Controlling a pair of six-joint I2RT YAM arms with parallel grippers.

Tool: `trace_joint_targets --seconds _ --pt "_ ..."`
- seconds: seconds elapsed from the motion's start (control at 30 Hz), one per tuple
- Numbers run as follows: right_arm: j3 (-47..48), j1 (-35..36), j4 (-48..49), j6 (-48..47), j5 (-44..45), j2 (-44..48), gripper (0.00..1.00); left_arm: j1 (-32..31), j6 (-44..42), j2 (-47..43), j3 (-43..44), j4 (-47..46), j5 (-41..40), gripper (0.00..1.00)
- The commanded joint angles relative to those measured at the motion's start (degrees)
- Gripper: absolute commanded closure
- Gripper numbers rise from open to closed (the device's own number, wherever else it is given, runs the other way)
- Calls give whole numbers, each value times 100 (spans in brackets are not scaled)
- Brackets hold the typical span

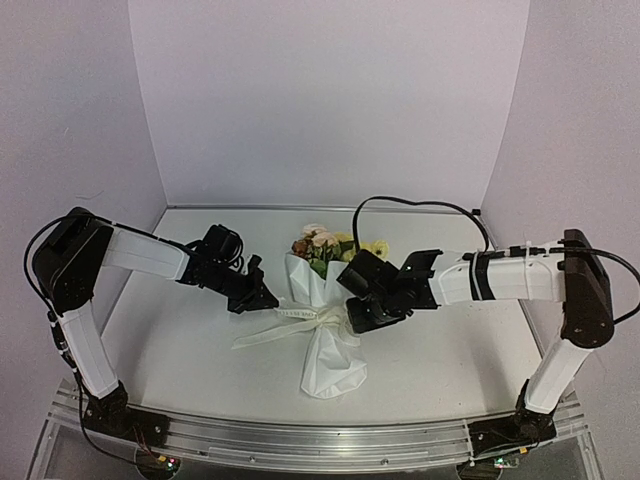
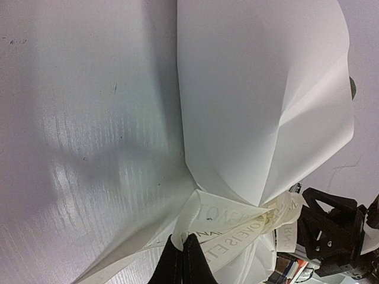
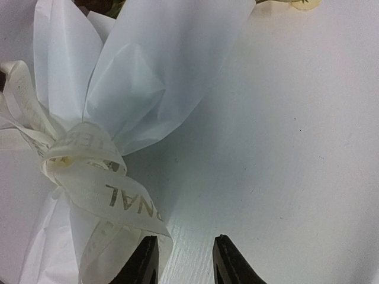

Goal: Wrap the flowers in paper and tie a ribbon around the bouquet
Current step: Cross the ribbon over the folded bouquet.

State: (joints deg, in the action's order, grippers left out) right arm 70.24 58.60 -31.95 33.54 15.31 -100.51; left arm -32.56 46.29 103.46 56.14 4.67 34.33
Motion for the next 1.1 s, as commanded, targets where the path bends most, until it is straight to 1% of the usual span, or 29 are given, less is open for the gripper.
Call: trace_joint_targets --seconds 0.0,0.1,0.23,0.3,0.37,0.43,0.53,0.6,0.67,0.9,1.07 --pt "-297 -245 63 418 183 157 65 30 -119 -51 96 133 -34 100" --pt "-435 -367 26 526 282 320 65 31 -116 -54 116 140 -22 100" --pt "-539 -409 102 649 -60 562 63 30 -141 -45 156 153 19 100" --pt "-702 -410 231 819 -236 777 61 30 -149 -50 161 155 30 100" --pt "-1027 -411 610 992 -489 1010 57 30 -155 -47 158 157 45 100" --pt "-1194 -414 855 1117 -691 1013 54 30 -164 -45 152 151 57 100" --pt "-1197 -428 982 1284 -890 753 55 30 -141 -37 154 140 67 100" --pt "-1374 -491 1318 1604 -1102 660 59 29 -129 -36 168 140 65 100" --pt "-1645 -608 1714 2102 -1327 593 60 30 -116 -44 170 149 66 100" --pt "-2402 -712 3107 3312 -1515 459 58 30 -113 -17 213 202 82 100" --pt "-2850 -765 4313 3999 -1838 285 58 30 -127 -12 267 253 67 100"
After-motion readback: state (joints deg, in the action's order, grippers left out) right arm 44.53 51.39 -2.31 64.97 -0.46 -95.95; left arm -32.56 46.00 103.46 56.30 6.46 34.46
